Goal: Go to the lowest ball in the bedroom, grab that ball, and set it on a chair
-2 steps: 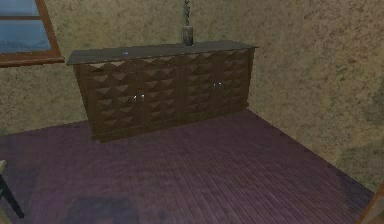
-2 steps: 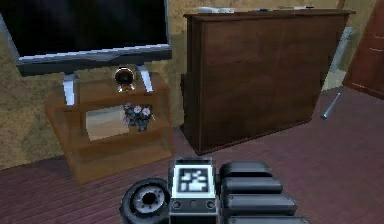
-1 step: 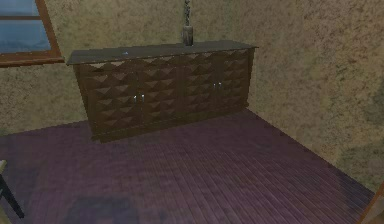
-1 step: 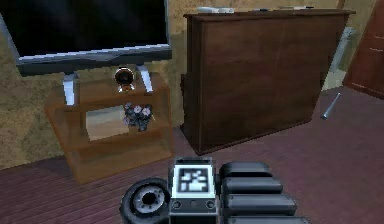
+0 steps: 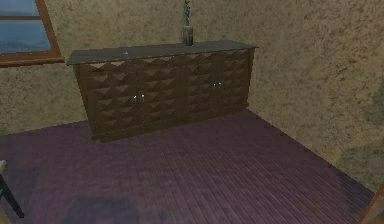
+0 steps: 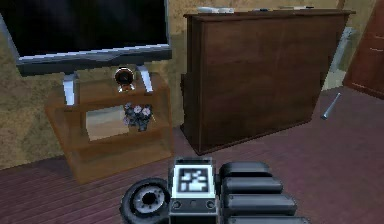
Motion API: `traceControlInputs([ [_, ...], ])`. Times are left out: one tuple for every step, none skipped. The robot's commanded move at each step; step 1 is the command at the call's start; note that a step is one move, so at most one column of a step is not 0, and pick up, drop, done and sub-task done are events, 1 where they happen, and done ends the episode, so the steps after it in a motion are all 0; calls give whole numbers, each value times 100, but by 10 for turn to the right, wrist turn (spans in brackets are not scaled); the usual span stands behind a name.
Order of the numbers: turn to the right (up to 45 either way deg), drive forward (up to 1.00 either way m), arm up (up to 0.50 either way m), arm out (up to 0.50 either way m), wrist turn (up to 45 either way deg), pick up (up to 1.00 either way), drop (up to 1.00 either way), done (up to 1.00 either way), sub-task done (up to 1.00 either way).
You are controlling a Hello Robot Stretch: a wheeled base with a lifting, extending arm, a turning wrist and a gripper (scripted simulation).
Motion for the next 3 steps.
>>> traceControlInputs([
  [30, 0, 0, 0, 0, 0, 0, 0, 0],
  [0, 10, 0, 0, 0, 0, 0, 0, 0],
  [-150, 0, 0, 0, 0, 0, 0, 0, 0],
])
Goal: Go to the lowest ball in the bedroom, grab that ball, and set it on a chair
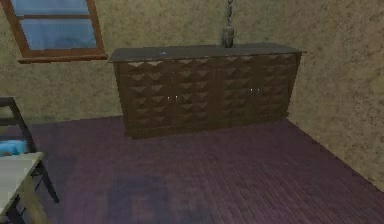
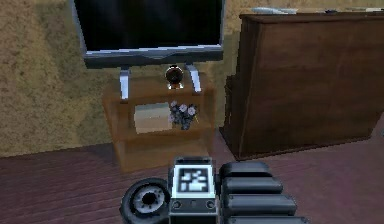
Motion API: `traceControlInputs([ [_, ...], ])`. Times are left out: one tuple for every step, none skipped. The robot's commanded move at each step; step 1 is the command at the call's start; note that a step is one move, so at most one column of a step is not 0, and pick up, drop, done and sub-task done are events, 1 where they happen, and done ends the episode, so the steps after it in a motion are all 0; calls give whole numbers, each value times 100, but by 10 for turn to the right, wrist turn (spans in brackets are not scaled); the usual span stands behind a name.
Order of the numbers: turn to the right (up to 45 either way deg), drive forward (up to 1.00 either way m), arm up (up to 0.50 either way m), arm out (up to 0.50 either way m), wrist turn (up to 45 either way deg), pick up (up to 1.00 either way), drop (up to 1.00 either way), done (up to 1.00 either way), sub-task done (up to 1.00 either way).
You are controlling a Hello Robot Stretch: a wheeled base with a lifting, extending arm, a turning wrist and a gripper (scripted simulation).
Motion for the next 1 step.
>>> traceControlInputs([
  [0, 25, 0, 0, 0, 0, 0, 0, 0],
])
